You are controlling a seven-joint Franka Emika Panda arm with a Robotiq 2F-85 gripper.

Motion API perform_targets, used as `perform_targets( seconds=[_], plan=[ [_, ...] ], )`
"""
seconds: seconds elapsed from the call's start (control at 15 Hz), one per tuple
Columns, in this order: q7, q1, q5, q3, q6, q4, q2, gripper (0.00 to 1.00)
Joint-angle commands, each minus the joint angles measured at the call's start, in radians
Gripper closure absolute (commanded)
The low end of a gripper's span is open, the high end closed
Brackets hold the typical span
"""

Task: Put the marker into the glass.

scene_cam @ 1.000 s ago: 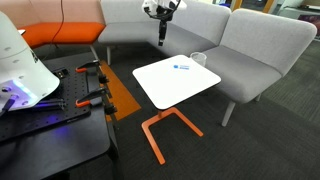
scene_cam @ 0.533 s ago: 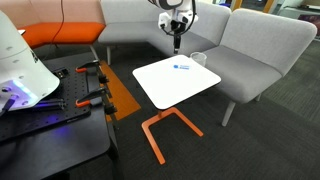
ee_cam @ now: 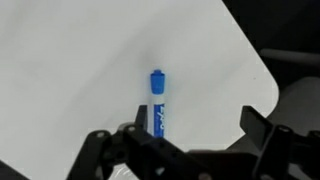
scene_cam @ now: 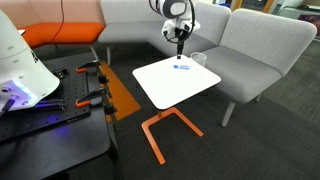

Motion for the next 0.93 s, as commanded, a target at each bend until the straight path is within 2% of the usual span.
perform_targets(
  seconds=[0.0,0.53,0.6,0.67,0.87],
  plan=[
    [-0.007,0.008,0.020,-0.012,-0.017,0.014,0.012,0.00],
    [-0.051,-0.050,0.056,0.021,0.015,0.028,0.078,0.01],
    [-0.051,-0.054,0.061,0.022,0.020,0.035,0.089,0.06],
    [-0.054,-0.059,0.070,0.026,0.025,0.041,0.097,0.19],
    [-0.059,-0.053,0.076,0.021,0.027,0.063,0.114,0.44]
  ],
)
